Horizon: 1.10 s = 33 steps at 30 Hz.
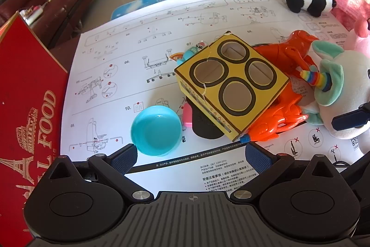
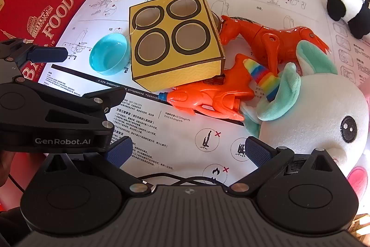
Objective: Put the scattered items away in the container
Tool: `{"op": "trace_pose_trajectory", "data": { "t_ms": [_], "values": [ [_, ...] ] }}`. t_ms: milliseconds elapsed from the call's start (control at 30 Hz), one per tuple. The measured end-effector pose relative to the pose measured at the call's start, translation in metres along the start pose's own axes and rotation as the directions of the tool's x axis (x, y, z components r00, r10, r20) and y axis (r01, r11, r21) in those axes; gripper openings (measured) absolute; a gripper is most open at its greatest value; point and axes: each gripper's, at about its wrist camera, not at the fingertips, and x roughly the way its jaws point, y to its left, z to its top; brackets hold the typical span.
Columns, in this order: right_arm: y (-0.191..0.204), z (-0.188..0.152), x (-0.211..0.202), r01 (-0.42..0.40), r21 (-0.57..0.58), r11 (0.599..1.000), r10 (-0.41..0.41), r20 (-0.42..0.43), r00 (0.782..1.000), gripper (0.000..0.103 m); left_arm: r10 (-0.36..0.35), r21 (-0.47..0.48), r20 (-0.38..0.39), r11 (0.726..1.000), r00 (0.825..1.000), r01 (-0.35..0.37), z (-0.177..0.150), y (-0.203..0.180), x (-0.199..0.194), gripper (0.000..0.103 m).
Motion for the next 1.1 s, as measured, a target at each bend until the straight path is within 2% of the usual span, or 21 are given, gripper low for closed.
{"op": "trace_pose_trajectory", "data": {
  "t_ms": [600,767,900,1000,1100],
  "values": [
    [-0.001,-0.003,0.002,0.005,0.012,1.0,-0.005,0.005,1.0,0.103,0.002,-0.017,-0.003,1.0,1.0,-0.002,0.001,0.004,0.003,0.103],
    [-0.004,0.001,-0.001,0.011,0.006,1.0,-0.011,0.013,1.0,0.103,0.003,-0.04,-0.002,0.999,1.0,-0.003,0.001,0.016,0.005,0.103],
    [-0.015,0.007,-0.01,0.021,0.017,1.0,-0.022,0.053,0.998,0.103,0.004,-0.099,-0.005,0.995,1.0,-0.004,0.003,0.036,0.008,0.103],
    [-0.026,0.017,-0.018,0.018,0.049,0.999,-0.022,0.093,0.995,0.103,-0.024,-0.133,-0.01,0.991,1.0,0.023,0.008,0.044,0.01,0.103],
    [-0.031,0.029,-0.022,0.063,0.058,0.996,-0.07,0.143,0.987,0.103,-0.058,-0.144,-0.007,0.988,0.998,0.056,0.016,0.041,0.013,0.102]
  ]
}}
